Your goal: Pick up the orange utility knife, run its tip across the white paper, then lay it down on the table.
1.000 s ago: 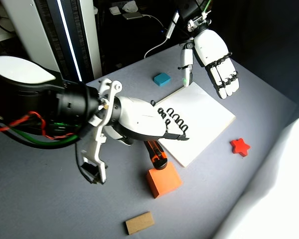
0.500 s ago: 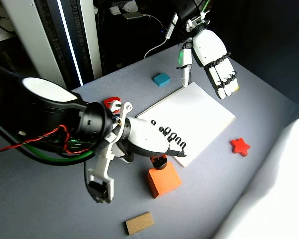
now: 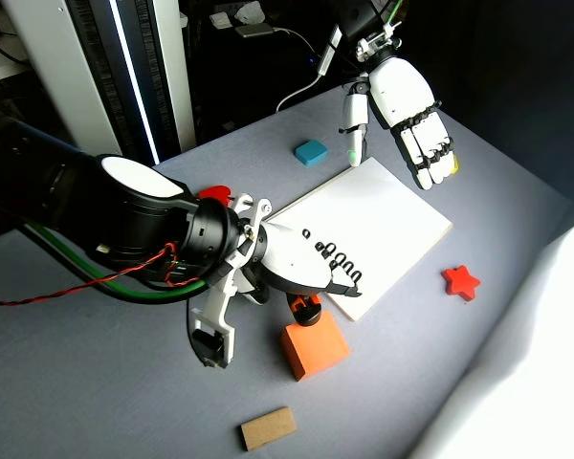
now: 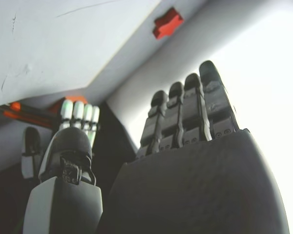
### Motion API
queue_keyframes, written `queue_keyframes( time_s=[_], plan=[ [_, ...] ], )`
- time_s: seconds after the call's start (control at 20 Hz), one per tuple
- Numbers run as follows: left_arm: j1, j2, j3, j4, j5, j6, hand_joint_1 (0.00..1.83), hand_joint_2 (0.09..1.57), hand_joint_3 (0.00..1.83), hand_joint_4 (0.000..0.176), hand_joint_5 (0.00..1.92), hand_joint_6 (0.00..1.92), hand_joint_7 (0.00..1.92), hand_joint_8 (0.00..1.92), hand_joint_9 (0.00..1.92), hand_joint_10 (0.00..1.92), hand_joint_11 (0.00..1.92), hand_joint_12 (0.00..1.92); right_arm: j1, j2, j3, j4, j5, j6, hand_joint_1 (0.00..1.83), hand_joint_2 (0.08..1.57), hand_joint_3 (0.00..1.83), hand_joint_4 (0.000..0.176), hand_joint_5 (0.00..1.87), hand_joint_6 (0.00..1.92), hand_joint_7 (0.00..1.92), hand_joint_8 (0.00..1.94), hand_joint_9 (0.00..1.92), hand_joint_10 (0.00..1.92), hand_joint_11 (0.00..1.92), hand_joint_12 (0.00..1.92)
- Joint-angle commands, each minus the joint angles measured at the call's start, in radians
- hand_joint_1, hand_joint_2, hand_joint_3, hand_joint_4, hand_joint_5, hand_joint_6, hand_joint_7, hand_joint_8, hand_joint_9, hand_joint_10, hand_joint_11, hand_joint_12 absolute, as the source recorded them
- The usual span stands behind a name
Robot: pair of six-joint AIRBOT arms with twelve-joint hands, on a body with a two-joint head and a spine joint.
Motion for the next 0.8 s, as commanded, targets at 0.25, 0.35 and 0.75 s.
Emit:
queue_keyframes(
  time_s=[0.25, 0.35, 0.75],
  plan=[
    [-0.003, -0.008, 0.001, 0.050, -0.114, -0.002, 0.05, 1.29, 0.00, 0.000, 0.00, 0.00, 0.00, 0.00, 0.03, 0.00, 0.00, 0.21, -0.034, -0.008, 0.006, 0.025, -0.103, -0.004, 1.09, 1.14, 0.00, 0.000, 0.00, 0.00, 0.00, 0.00, 0.00, 0.00, 0.00, 0.00],
    [-0.003, -0.009, 0.001, 0.050, -0.114, -0.002, 0.07, 1.28, 0.00, 0.000, 0.00, 0.00, 0.01, 0.00, 0.02, 0.00, 0.00, 0.18, -0.047, -0.008, 0.007, 0.025, -0.113, -0.003, 1.07, 1.15, 0.01, 0.000, 0.00, 0.00, 0.00, 0.00, 0.00, 0.00, 0.00, 0.00],
    [-0.005, -0.013, 0.006, 0.050, -0.114, -0.002, 0.09, 1.29, 0.00, 0.000, 0.00, 0.00, 0.03, 0.00, 0.04, 0.00, 0.00, 0.22, -0.058, -0.012, 0.010, 0.025, -0.134, -0.003, 0.96, 1.34, 0.09, 0.000, 0.00, 0.00, 0.00, 0.00, 0.00, 0.00, 0.00, 0.00]
  ],
)
